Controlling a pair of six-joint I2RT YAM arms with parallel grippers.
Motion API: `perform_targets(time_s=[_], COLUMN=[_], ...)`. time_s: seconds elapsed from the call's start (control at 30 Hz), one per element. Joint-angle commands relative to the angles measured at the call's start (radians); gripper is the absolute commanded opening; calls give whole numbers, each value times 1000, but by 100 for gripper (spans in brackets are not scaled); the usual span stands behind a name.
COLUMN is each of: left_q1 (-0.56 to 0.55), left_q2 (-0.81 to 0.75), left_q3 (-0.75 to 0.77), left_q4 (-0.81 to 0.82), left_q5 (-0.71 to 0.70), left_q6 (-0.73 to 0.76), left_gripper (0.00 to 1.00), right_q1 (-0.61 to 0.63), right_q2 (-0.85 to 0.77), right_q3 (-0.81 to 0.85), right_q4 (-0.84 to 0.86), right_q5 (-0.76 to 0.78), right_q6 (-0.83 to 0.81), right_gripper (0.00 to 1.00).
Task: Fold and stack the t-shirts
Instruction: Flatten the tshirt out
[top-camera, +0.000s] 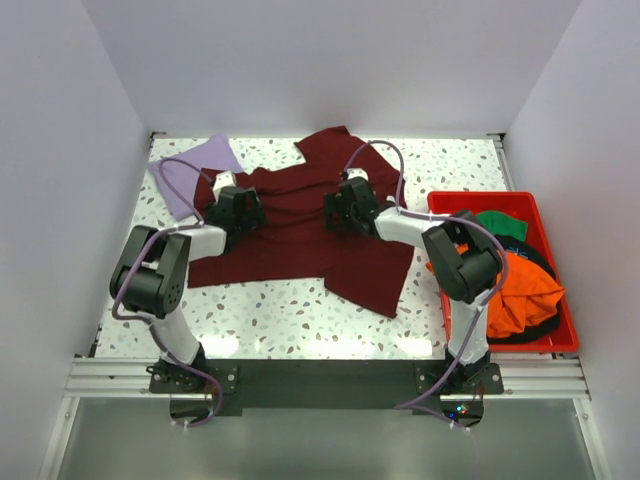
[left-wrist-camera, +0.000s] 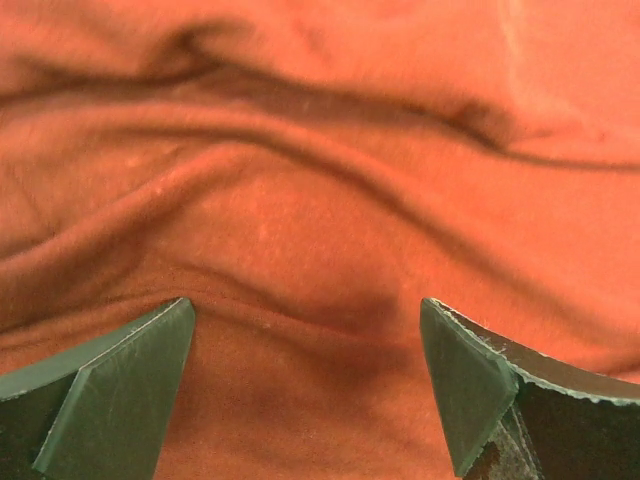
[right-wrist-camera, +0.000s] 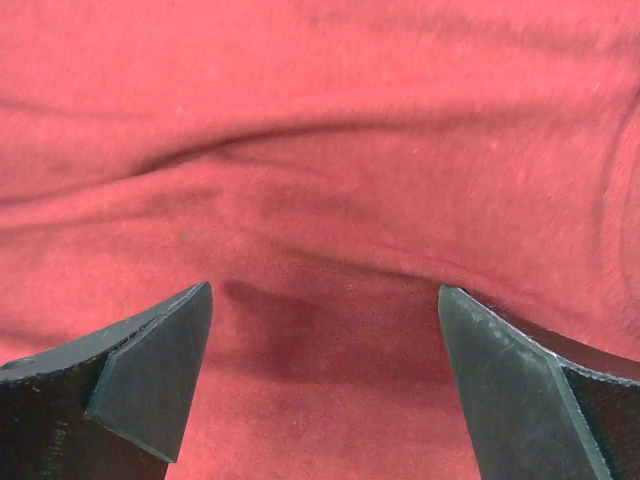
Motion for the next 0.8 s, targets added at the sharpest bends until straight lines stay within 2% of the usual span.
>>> perform_targets(time_s=[0.0, 0.2, 0.33, 0.53, 0.77], left_q1=[9, 9, 5, 2, 18], left_q2=[72, 121, 92, -67, -202], left_q3=[69, 164, 190, 134, 56], left_q4=[-11, -27, -28, -16, -8], left_q5=[34, 11, 22, 34, 42], left_q6=[16, 47, 65, 79, 107], left_gripper=[100, 100, 100, 100, 100], right_q1=[-14, -29, -23, 22, 109], right_q2=[57, 87, 46, -199, -442], right_q3=[78, 173, 195, 51, -170], right_q4=[-101, -132, -113, -63, -175], right_q5=[66, 72, 71, 116, 150], right_q6=[-11, -48, -129, -206, -171], right_gripper=[99, 99, 98, 98, 99])
